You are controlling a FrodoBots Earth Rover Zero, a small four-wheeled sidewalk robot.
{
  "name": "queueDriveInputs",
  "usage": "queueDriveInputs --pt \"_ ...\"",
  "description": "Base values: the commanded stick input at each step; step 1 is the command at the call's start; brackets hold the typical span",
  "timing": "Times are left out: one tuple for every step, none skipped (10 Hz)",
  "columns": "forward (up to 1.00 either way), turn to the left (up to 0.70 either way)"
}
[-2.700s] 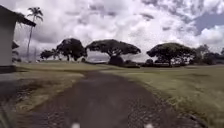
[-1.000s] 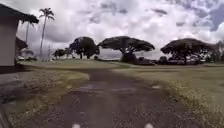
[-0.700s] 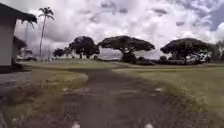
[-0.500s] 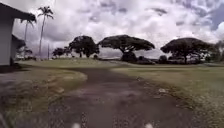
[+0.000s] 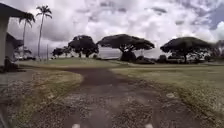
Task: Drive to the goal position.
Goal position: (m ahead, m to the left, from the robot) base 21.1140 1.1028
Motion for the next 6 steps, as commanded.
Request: queueDriveInputs --pt "0.7 0.0" --pt "0.7 0.0" --pt "0.7 0.0" --pt "0.7 0.0" --pt "0.7 0.0" --pt "0.7 0.0"
